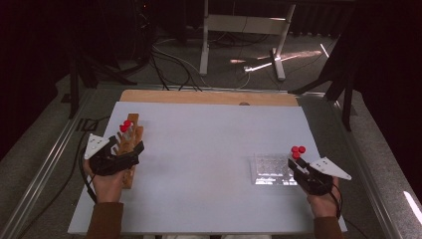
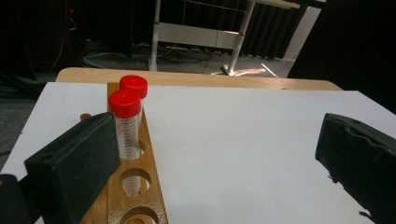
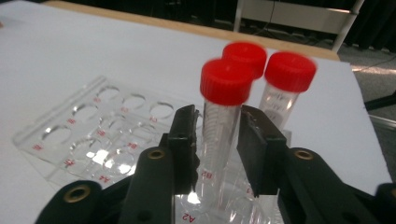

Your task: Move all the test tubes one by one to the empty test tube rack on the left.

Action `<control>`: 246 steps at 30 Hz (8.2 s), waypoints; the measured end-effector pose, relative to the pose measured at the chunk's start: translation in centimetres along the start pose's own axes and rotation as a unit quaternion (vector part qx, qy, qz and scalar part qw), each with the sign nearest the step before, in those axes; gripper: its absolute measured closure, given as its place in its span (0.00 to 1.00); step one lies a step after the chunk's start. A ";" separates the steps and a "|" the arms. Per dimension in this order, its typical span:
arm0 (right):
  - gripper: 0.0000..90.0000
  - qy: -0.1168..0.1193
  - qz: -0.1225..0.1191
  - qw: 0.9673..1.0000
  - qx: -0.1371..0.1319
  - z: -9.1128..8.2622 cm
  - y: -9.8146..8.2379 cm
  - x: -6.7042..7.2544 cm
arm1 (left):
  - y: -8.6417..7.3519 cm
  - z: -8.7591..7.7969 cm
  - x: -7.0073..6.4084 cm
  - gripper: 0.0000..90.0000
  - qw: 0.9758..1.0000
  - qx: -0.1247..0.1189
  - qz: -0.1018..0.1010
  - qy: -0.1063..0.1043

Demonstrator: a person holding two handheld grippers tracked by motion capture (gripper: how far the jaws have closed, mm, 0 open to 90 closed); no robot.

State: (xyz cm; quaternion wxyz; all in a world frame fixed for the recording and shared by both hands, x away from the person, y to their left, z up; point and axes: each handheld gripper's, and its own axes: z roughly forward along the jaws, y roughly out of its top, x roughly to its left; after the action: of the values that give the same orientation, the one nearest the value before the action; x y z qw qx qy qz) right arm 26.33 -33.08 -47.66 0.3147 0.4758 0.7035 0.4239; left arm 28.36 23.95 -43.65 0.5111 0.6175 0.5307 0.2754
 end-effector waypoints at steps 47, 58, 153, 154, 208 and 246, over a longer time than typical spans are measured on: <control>0.82 0.057 -0.002 0.995 -0.082 -2.4 4.7 3.0 | 2.3 0.9 -6.7 0.01 0.994 0.023 0.029 -0.104; 0.82 0.124 -0.014 0.989 -0.081 -0.8 6.1 7.0 | 2.4 2.6 -10.5 0.01 0.986 0.037 0.059 -0.154; 0.00 0.173 -0.010 0.984 -0.042 1.5 4.6 9.8 | 4.2 3.5 -11.2 0.78 0.981 0.010 0.067 -0.180; 0.00 0.172 -0.010 0.984 -0.042 1.5 4.6 9.8 | 4.3 3.4 -10.8 0.78 0.982 0.009 0.066 -0.177; 0.00 0.166 -0.005 0.985 -0.046 1.2 4.4 9.2 | 2.3 -0.1 2.8 0.78 0.998 0.017 0.028 0.046; 0.00 0.160 -0.006 0.986 -0.054 1.0 4.7 8.7 | 0.1 0.6 3.0 0.32 0.999 0.033 -0.004 0.043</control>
State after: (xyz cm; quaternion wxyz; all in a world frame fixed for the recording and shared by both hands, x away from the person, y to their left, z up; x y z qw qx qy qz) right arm 26.06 -23.70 -44.24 0.2265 0.3797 0.7236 0.5300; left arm 29.79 26.56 -44.34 0.4679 0.6199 0.5633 0.2820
